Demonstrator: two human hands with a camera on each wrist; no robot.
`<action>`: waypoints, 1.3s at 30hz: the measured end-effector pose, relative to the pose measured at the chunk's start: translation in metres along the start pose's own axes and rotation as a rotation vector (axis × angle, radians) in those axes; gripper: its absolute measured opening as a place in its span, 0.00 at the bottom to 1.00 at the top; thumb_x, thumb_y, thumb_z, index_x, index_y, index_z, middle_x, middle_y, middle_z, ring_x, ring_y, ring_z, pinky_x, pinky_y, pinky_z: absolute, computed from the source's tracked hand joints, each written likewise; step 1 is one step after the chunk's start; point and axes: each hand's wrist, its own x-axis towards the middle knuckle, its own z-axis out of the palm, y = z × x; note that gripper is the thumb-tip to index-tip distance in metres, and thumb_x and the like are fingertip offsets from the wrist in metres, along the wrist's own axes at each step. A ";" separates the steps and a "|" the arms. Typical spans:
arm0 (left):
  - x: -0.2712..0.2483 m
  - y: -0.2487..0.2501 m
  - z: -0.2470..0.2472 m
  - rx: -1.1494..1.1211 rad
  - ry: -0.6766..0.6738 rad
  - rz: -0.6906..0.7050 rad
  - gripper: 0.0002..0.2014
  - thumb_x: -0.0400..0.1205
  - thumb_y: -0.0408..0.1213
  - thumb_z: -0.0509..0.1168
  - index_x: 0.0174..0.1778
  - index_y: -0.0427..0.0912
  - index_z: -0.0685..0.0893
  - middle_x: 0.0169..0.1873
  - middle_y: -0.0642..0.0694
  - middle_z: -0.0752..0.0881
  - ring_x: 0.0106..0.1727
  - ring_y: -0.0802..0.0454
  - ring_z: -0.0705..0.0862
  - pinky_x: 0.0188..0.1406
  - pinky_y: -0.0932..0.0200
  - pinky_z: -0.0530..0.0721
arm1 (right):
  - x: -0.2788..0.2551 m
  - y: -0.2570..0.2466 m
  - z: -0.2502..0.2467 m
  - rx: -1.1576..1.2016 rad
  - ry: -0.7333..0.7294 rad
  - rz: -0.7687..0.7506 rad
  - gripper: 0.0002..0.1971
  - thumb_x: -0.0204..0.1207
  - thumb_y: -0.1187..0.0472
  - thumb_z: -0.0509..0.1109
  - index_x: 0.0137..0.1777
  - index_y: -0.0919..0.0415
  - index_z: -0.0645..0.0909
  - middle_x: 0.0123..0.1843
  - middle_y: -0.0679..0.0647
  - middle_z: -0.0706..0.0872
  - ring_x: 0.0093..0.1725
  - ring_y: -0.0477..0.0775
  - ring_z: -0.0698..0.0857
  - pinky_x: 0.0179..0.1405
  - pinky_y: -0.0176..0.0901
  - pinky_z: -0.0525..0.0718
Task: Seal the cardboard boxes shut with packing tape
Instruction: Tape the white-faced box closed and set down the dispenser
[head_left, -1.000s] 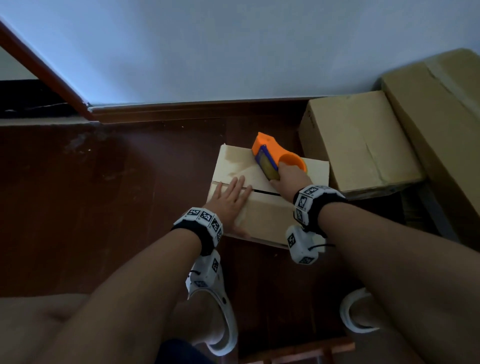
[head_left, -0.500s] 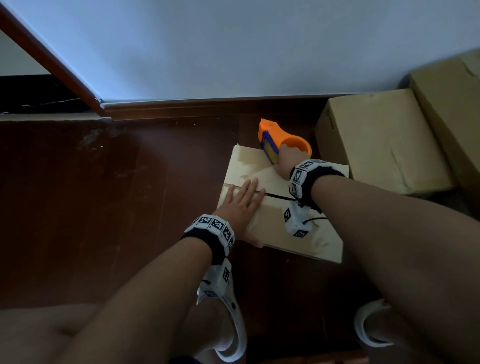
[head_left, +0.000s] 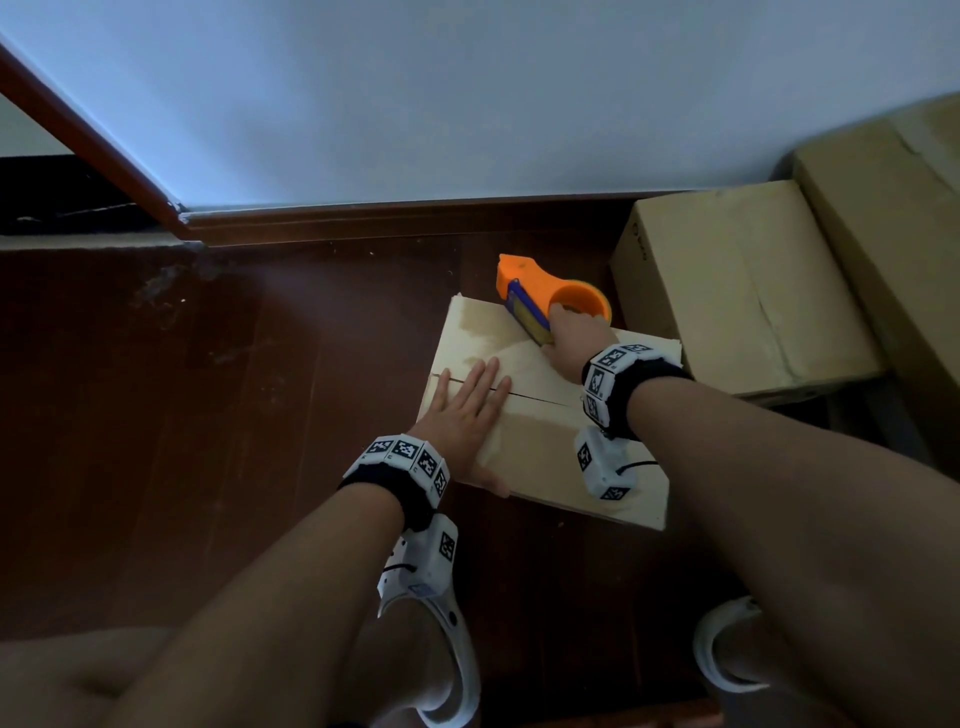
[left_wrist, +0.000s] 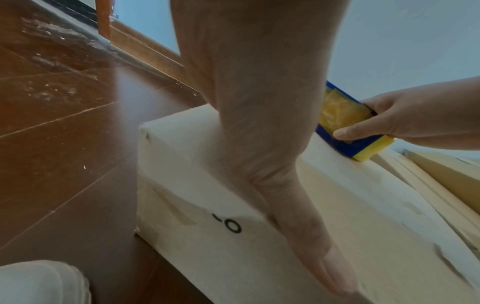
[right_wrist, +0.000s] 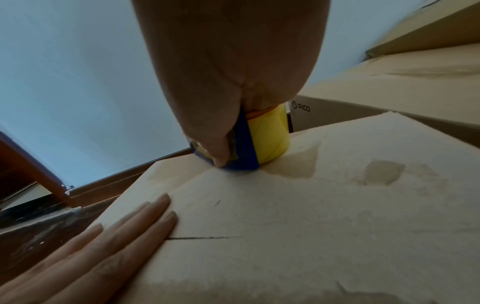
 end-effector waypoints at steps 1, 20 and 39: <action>0.000 0.000 0.000 -0.005 -0.007 0.002 0.71 0.60 0.83 0.58 0.81 0.39 0.26 0.80 0.38 0.24 0.81 0.42 0.25 0.78 0.28 0.33 | -0.001 -0.001 -0.002 0.002 -0.003 0.000 0.14 0.82 0.57 0.64 0.63 0.62 0.70 0.60 0.60 0.82 0.58 0.63 0.82 0.59 0.54 0.73; -0.001 -0.001 0.000 -0.051 -0.006 0.006 0.68 0.64 0.79 0.62 0.82 0.42 0.27 0.82 0.42 0.29 0.82 0.46 0.27 0.79 0.33 0.31 | -0.051 -0.008 -0.024 0.779 -0.106 0.134 0.29 0.74 0.31 0.64 0.47 0.58 0.89 0.44 0.56 0.91 0.45 0.54 0.89 0.50 0.48 0.84; 0.000 -0.005 0.001 -0.089 0.018 0.034 0.68 0.60 0.82 0.60 0.85 0.44 0.35 0.85 0.45 0.37 0.83 0.48 0.30 0.79 0.33 0.28 | -0.031 -0.012 -0.055 0.161 -0.446 0.182 0.21 0.74 0.39 0.70 0.46 0.60 0.78 0.47 0.55 0.82 0.45 0.55 0.81 0.45 0.45 0.78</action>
